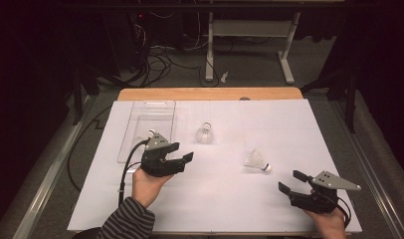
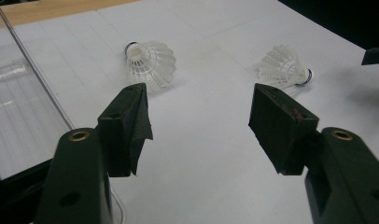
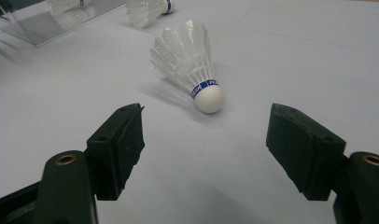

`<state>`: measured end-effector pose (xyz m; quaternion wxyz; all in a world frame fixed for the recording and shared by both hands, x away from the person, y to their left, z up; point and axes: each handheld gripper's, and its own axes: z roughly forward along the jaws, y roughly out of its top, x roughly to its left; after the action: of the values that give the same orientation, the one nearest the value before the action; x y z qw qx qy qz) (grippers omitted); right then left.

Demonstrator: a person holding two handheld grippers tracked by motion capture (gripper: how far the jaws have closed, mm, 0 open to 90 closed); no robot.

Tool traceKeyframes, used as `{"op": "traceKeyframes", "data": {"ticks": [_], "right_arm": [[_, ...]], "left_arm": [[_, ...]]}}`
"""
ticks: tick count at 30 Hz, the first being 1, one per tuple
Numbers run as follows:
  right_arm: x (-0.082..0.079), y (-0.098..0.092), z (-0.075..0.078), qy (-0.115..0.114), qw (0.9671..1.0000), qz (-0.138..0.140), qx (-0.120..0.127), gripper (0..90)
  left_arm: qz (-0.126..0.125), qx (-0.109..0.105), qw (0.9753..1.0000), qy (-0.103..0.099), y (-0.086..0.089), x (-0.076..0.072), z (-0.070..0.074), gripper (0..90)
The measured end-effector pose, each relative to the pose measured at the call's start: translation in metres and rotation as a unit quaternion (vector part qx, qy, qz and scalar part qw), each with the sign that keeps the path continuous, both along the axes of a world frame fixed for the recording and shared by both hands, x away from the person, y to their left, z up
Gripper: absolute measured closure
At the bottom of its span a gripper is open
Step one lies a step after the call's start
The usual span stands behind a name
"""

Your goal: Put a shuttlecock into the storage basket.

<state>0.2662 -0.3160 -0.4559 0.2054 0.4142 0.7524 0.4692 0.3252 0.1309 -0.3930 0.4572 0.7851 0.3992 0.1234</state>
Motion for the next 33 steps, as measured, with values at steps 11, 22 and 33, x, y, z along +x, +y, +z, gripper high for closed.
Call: {"op": "traceKeyframes", "data": {"ticks": [11, 22, 33], "right_arm": [[0.000, 0.000, 0.000, -0.001, 1.0000, 0.000, 0.000, 28.2], [0.000, 0.000, 0.000, 0.000, 1.0000, 0.001, 0.000, 28.2], [0.000, -0.001, 0.000, 0.000, 1.0000, 0.000, 0.001, 28.3]], "left_arm": [[0.004, 0.003, 1.0000, 0.000, -0.008, 0.012, 0.000, 38.9], [0.006, 0.012, 0.9999, -0.002, -0.019, 0.024, 0.002, 38.7], [0.006, 0.011, 0.9999, 0.010, -0.024, 0.036, 0.004, 38.1]]}}
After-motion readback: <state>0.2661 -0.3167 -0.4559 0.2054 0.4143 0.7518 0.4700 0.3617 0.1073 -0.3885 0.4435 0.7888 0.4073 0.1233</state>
